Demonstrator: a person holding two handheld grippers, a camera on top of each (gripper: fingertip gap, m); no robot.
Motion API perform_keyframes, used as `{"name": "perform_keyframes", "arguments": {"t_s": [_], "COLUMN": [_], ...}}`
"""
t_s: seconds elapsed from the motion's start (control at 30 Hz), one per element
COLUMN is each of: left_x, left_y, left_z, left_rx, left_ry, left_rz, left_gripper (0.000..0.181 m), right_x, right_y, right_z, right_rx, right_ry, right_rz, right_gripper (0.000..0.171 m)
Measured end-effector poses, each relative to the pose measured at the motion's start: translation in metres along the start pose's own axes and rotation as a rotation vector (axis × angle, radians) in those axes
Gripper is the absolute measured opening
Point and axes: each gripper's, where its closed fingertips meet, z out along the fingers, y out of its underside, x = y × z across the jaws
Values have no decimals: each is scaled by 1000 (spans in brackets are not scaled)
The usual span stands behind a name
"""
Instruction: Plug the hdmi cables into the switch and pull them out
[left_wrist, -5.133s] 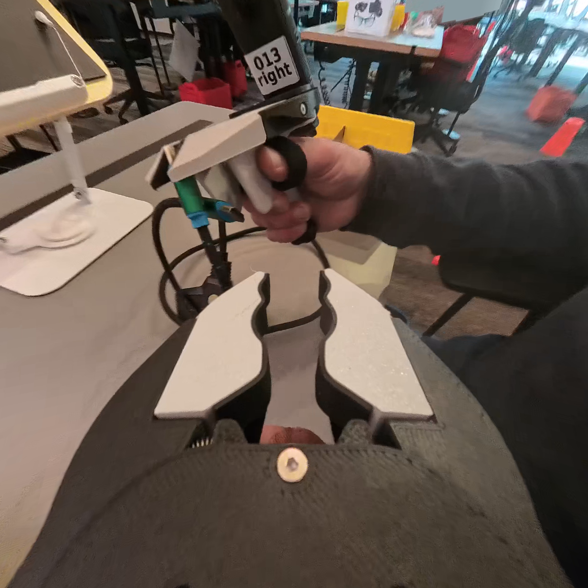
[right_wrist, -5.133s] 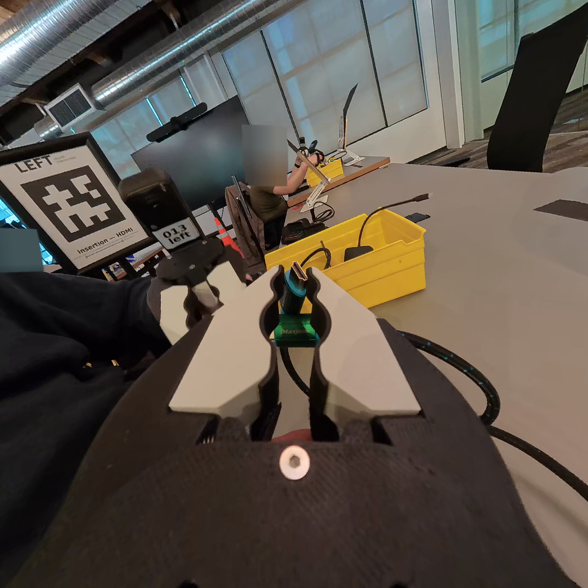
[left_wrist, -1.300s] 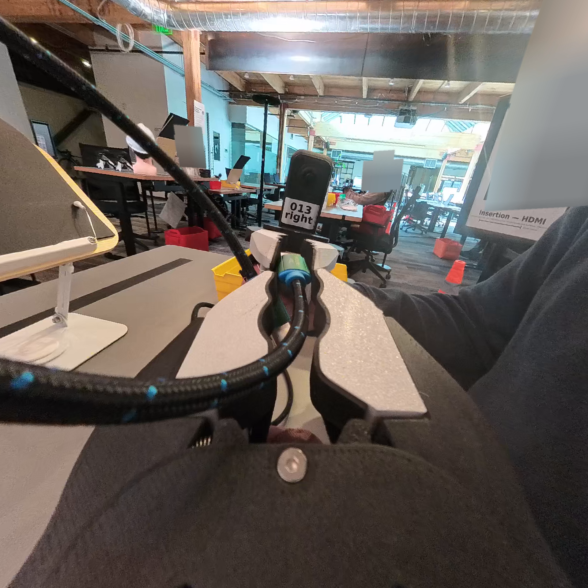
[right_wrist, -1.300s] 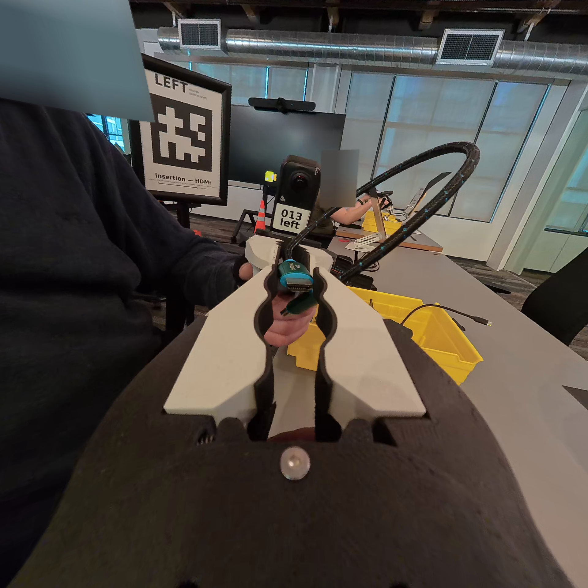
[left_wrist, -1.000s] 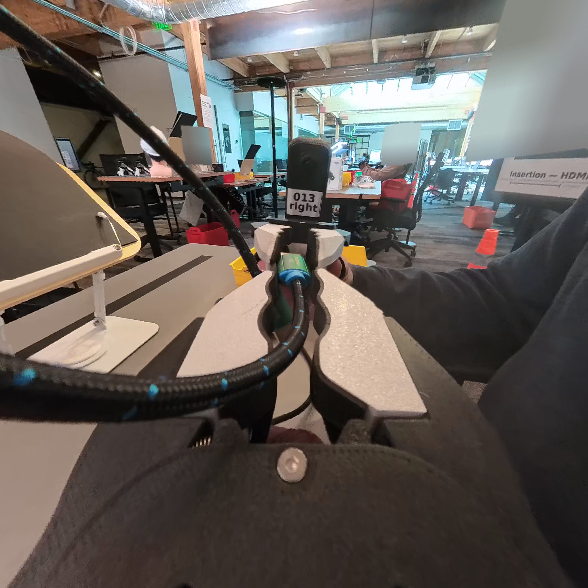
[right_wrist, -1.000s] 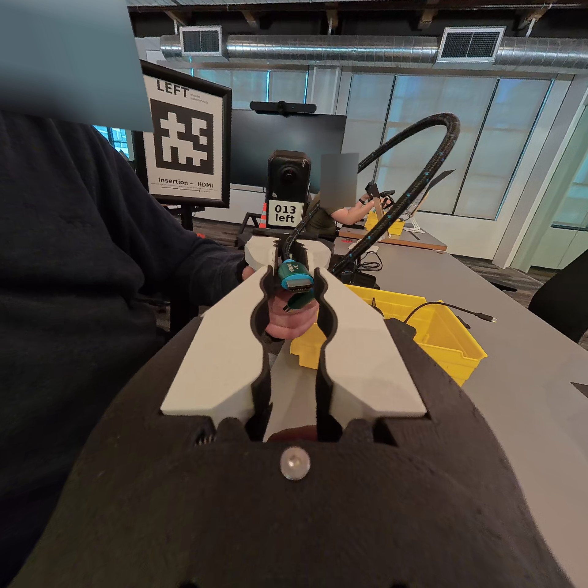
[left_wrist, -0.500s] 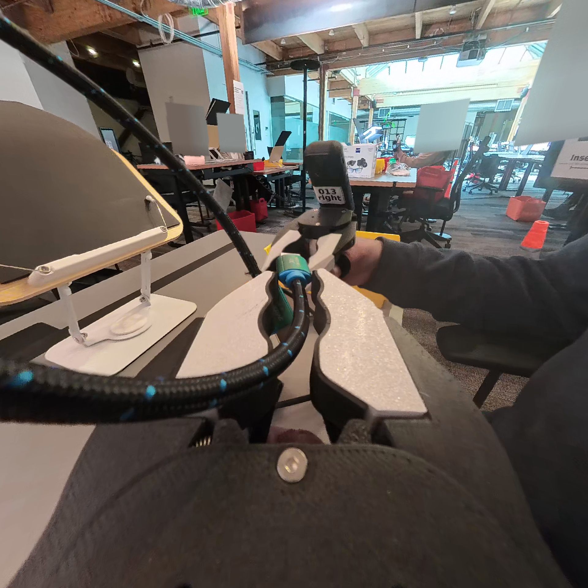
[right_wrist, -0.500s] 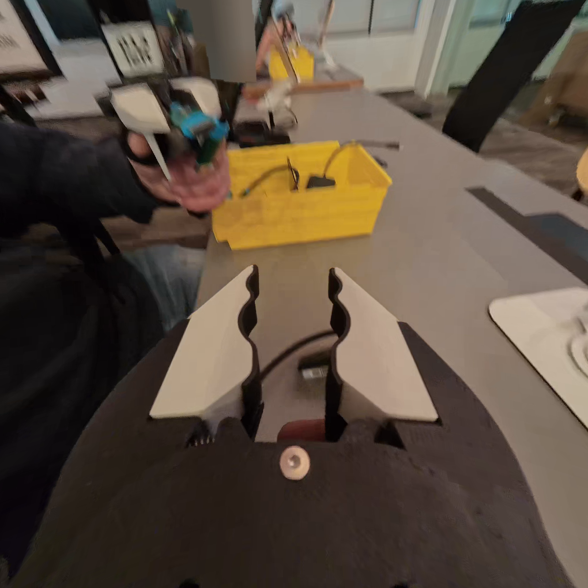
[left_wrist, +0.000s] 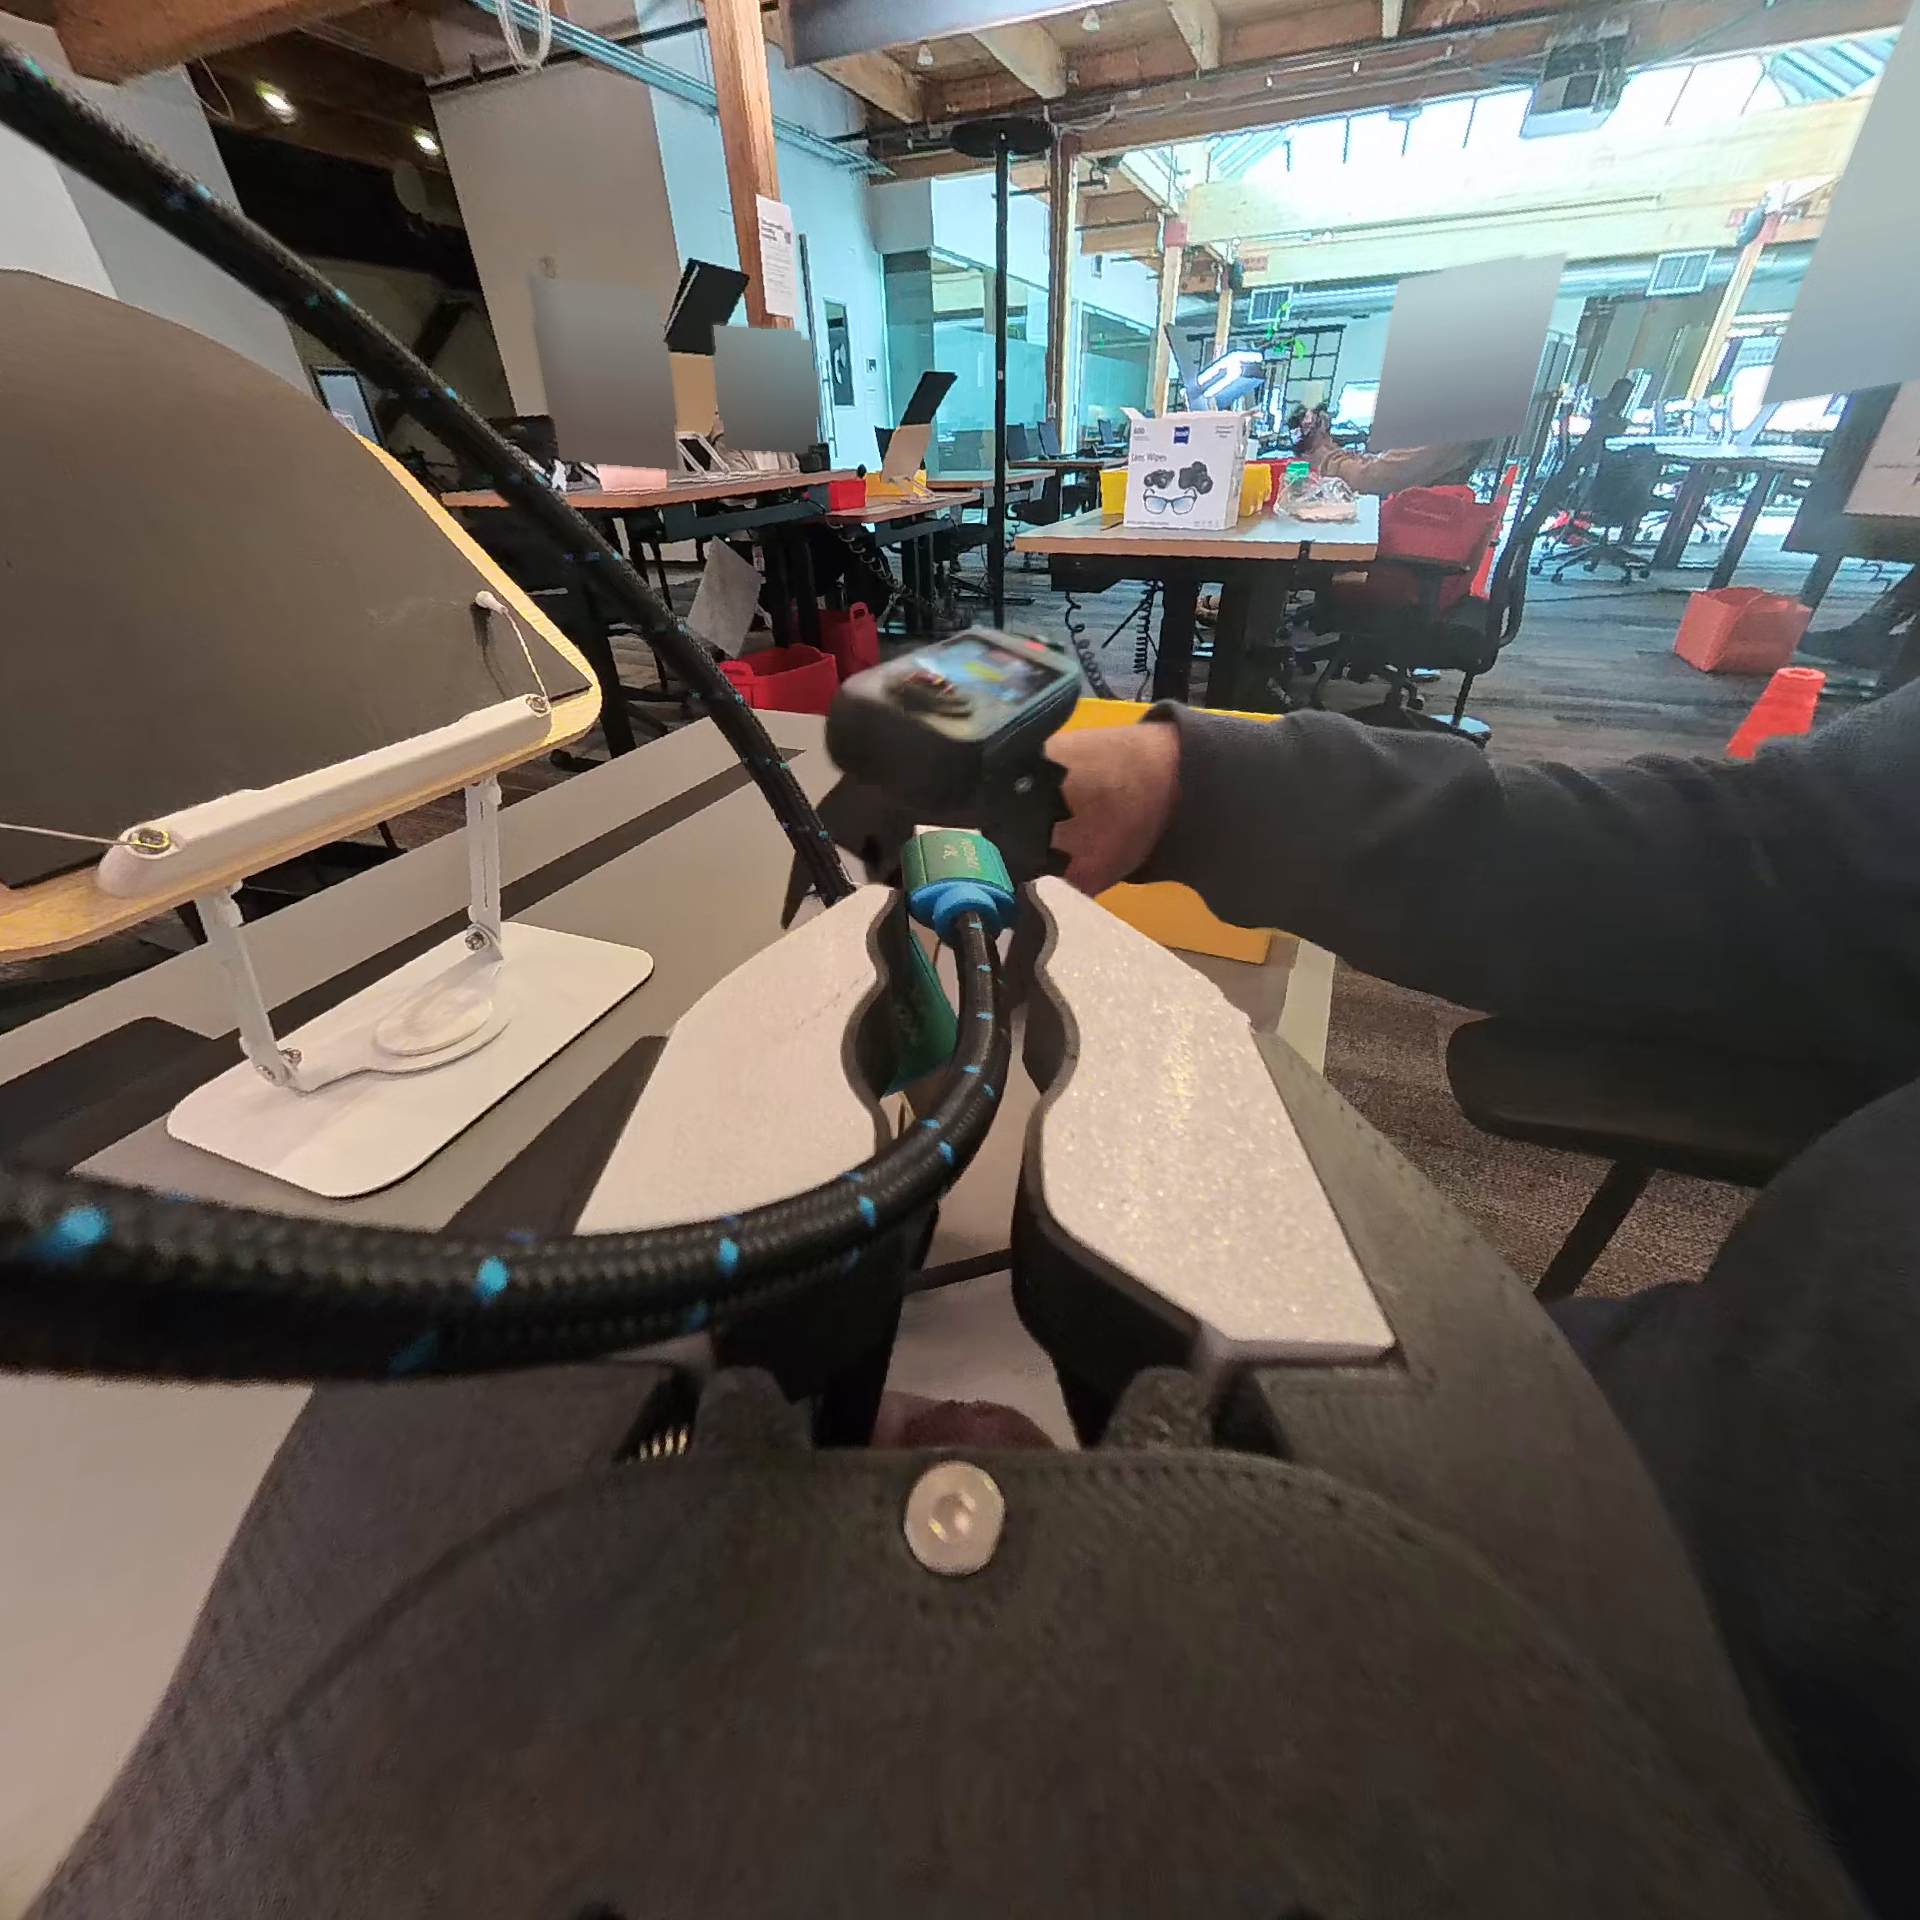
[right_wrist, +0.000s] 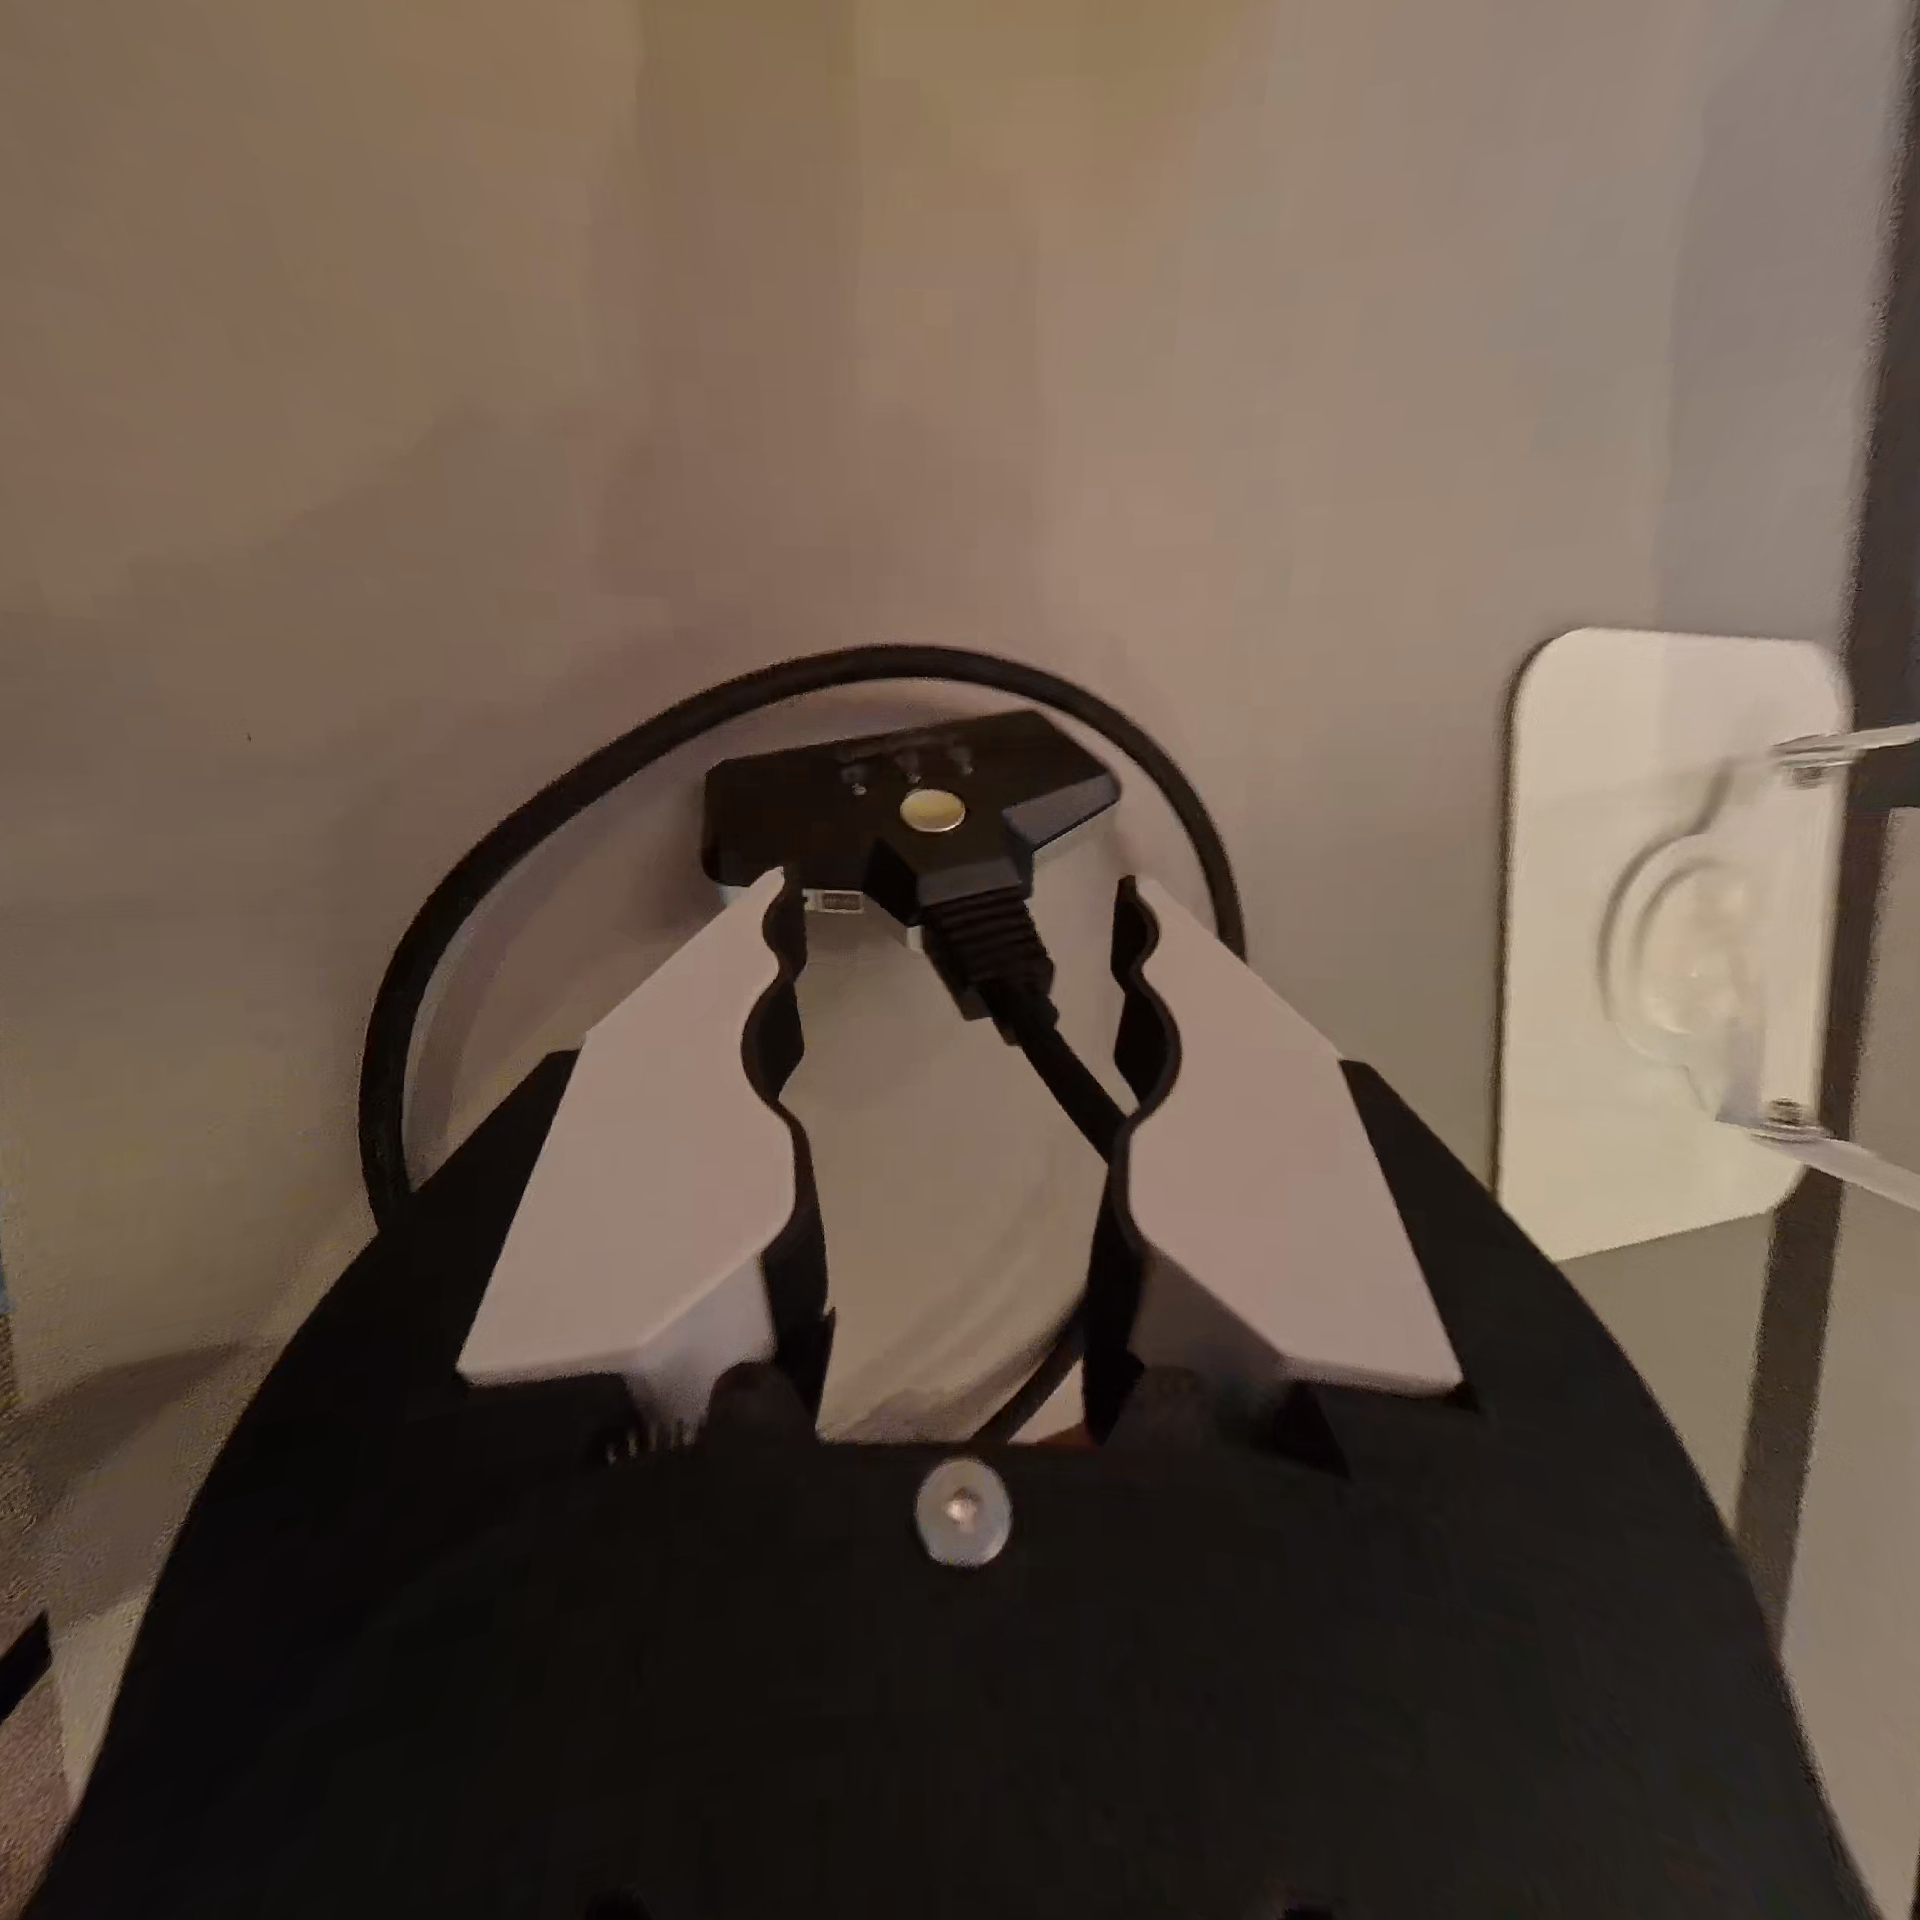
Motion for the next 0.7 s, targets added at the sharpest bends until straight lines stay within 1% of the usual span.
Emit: {"name": "perform_keyframes", "arguments": {"t_s": [0.1, 0.23, 0.33, 0.4, 0.47, 0.53, 0.57, 0.6, 0.67, 0.7], "left_x": [-1, 0, -2, -3, -4, -5, -5, -4, -3, -3], "left_y": [1, 5, 6, 4, 3, 2, 2, 2, 3, 4], "left_z": [-1, 0, 0, -1, -2, -2, -2, -2, -1, 0], "left_rx": [-1, -6, -8, -2, 3, 6, 6, 6, 5, 4], "left_ry": [-1, 6, 6, 3, 1, 0, -1, 1, 6, 9], "left_rz": [-2, -6, -6, -12, -15, -17, -17, -19, -23, -23], "left_gripper": [19, 19, 19, 19, 19, 19, 19, 19, 19, 19], "right_x": [-3, -2, 1, 1, -12, -30, -41, -46, -45, -37], "right_y": [13, 18, 17, 6, -2, 7, 16, 26, 44, 48], "right_z": [17, 21, 6, -13, -32, -38, -36, -31, -14, -6], "right_rx": [-68, -37, 10, 113, 220, 228, 214, 193, 181, 205], "right_ry": [-69, -86, -78, -89, -173, -270, -336, -362, -345, -313], "right_rz": [26, 45, 68, 93, 146, 212, 265, 317, 410, 461], "right_gripper": [53, 49, 48, 49, 45, 41, 44, 50, 57, 60]}}
